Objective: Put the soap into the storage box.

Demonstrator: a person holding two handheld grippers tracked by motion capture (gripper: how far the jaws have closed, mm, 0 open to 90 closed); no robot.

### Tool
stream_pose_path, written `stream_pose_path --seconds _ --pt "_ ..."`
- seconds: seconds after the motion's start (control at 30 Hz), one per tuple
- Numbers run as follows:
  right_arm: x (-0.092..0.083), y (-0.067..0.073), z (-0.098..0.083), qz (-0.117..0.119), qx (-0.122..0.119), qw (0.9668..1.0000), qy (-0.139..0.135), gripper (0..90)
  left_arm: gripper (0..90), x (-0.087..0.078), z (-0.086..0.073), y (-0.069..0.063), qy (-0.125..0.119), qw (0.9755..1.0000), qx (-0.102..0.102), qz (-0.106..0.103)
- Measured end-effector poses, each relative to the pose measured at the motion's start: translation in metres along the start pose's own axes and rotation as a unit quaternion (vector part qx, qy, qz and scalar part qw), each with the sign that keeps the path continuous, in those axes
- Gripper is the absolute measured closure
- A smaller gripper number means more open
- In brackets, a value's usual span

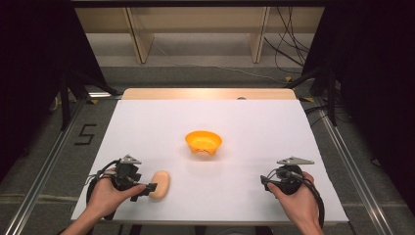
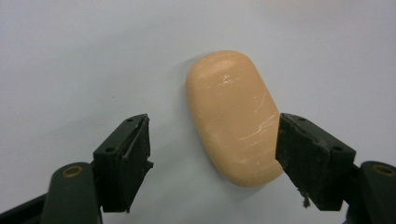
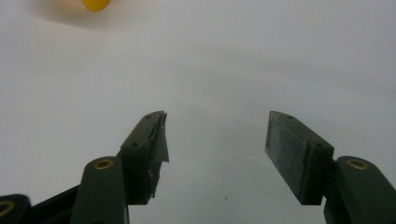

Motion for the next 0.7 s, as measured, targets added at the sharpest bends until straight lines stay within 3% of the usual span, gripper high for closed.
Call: stream_pose_path --seconds 0.13,0.2,0.27,0.43,0.53,0.57,0.67,0.7 --pt "0.000 0.000 -0.003 -0.007 0.008 0.9999 0.011 38.7 25.3 0.002 0.003 0.001 0.028 0.9995 -0.004 0.013" --pt "0.001 -0.001 -0.002 -0.008 0.000 0.9999 0.010 38.7 24.6 0.002 0.005 0.001 0.041 0.9990 -0.003 0.017" --pt "0.000 0.001 -0.003 -0.010 0.011 0.9998 0.016 38.4 23.6 0.002 0.007 0.001 0.052 0.9983 -0.009 0.023" --pt "0.004 0.005 -0.005 -0.006 0.003 0.9996 0.028 38.2 20.2 0.001 0.013 0.001 0.092 0.9951 -0.012 0.033" --pt "0.005 0.008 -0.007 -0.003 -0.011 0.9993 0.035 37.6 20.2 0.002 0.015 0.001 0.099 0.9943 -0.017 0.036" --pt "0.006 0.009 -0.006 -0.006 -0.004 0.9995 0.032 37.5 20.2 0.004 0.018 0.001 0.104 0.9936 -0.031 0.031" --pt "0.006 0.010 -0.006 0.001 -0.010 0.9993 0.036 37.3 20.2 0.008 0.021 0.002 0.107 0.9931 -0.038 0.031" --pt "0.007 0.008 -0.006 -0.007 -0.014 0.9993 0.034 36.8 19.5 0.011 0.023 0.001 0.110 0.9929 -0.039 0.024"
Point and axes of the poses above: each handheld gripper's, and its own axes: x roughly forward along the jaws, z roughly out of its top, y roughly to its left, the point moved 6 cm from there along x, roughly forward along the jaws, and after that the axes turned 5 degrees about y, right-handed, at the moved point
